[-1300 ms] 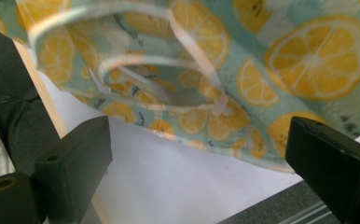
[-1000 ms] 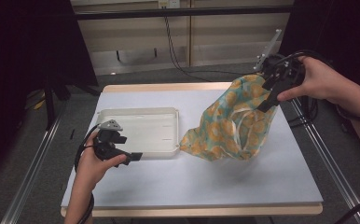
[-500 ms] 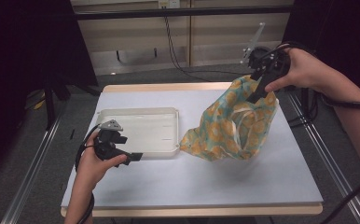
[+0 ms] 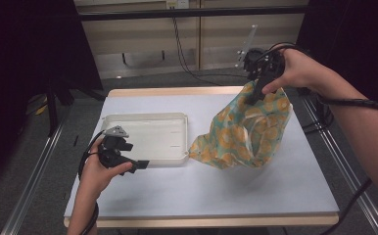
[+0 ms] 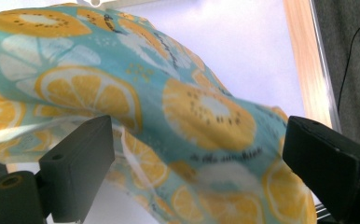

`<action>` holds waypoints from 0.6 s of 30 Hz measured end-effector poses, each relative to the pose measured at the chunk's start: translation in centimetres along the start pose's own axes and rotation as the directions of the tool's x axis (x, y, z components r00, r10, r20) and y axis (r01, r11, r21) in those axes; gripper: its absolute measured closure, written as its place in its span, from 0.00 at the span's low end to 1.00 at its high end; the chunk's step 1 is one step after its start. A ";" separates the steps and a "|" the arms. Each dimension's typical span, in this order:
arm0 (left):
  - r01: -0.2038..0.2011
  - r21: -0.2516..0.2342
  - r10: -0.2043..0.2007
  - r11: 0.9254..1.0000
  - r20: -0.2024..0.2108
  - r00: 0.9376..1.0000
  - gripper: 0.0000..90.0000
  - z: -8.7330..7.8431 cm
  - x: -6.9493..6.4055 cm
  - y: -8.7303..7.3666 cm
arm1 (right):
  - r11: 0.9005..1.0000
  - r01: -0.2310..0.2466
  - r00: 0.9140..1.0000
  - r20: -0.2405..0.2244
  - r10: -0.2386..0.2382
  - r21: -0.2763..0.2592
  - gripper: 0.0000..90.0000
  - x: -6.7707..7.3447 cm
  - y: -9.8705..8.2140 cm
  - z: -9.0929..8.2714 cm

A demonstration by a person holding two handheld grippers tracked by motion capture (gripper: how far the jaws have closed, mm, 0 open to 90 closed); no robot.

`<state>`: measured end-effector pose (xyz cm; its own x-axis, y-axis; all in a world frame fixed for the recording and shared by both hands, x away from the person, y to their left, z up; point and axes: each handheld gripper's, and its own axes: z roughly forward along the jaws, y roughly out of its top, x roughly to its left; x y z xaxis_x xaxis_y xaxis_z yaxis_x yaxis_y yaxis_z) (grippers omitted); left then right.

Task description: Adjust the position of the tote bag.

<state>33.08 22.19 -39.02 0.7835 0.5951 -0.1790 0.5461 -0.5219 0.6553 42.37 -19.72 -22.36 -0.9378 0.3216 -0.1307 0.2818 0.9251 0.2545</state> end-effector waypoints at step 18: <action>0.007 0.012 -0.007 1.000 -0.004 1.000 0.07 0.5 0.1 -0.1 | 0.990 0.133 0.989 -0.076 -0.129 0.049 0.76 0.3 1.5 4.7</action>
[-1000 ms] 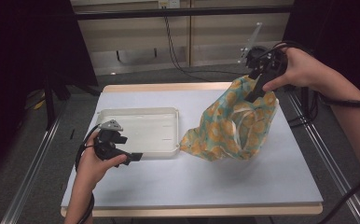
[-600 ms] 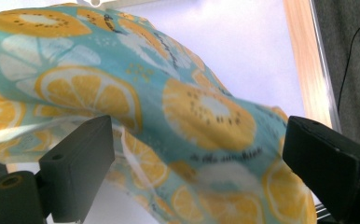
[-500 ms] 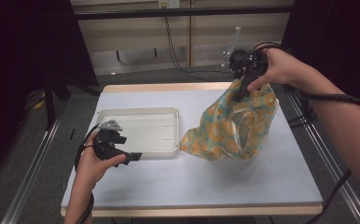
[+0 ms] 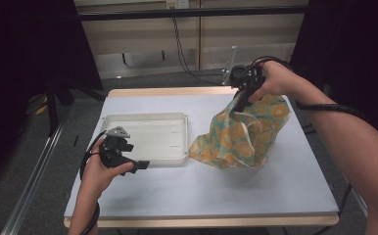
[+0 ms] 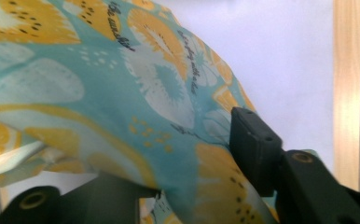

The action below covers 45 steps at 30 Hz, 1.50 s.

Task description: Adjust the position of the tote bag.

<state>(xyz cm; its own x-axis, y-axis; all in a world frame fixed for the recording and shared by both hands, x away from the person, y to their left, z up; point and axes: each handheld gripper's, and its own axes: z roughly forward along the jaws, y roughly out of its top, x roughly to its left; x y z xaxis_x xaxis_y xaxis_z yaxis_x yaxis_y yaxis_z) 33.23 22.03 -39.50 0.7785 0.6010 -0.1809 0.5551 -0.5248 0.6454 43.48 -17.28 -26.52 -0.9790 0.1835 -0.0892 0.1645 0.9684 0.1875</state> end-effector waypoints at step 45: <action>-0.019 0.023 0.018 1.000 0.014 1.000 0.07 1.4 -0.6 0.3 | 0.961 -0.269 0.963 -0.053 0.265 -0.072 0.44 -0.3 -5.0 -1.9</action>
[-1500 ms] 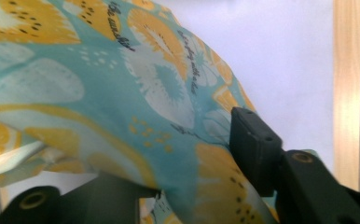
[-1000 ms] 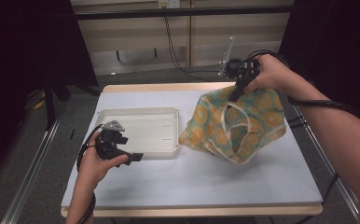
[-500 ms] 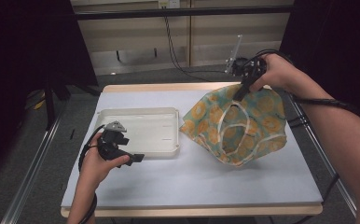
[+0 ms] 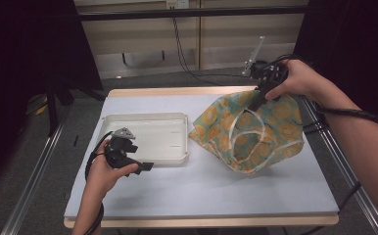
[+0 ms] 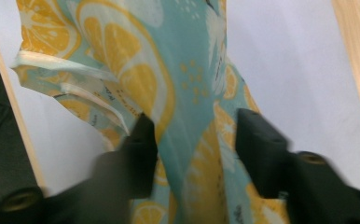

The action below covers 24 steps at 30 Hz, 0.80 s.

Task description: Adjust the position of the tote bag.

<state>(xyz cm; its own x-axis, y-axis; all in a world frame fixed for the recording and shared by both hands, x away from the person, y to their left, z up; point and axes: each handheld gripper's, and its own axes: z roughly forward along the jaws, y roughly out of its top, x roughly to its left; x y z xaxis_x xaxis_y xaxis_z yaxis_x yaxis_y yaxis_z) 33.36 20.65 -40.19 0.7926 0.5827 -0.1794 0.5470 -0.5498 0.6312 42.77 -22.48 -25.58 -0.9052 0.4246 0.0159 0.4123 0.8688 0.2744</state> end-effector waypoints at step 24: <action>-0.100 0.059 0.097 0.993 0.055 0.994 0.08 2.5 -2.4 4.5 | 0.991 -0.126 0.991 0.047 0.127 -0.039 0.32 1.1 -7.6 -2.4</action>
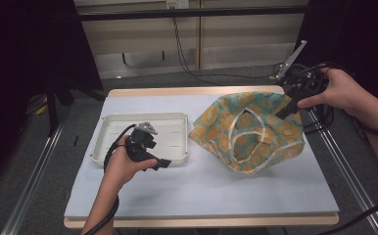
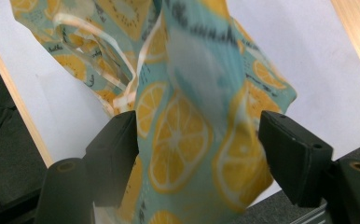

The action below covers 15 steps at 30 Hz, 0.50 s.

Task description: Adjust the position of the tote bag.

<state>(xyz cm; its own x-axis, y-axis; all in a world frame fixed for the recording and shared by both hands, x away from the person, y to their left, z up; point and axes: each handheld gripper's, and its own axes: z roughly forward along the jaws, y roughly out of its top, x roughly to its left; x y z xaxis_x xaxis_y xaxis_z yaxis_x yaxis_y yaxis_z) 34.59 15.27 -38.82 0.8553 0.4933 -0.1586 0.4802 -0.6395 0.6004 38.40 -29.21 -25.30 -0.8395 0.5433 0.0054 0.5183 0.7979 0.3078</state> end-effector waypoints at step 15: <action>-0.020 -0.011 0.020 1.000 0.044 0.999 0.11 0.4 -0.8 2.7 | 0.999 -0.045 0.999 0.005 0.045 -0.001 0.34 0.9 -2.8 -0.9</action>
<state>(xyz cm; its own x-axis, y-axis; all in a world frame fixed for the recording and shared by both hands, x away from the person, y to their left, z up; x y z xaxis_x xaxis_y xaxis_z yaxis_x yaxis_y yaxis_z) 35.28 12.93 -37.42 0.8724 0.4542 -0.1805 0.4611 -0.6423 0.6123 36.04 -31.20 -25.31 -0.8144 0.5802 0.0143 0.5555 0.7721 0.3087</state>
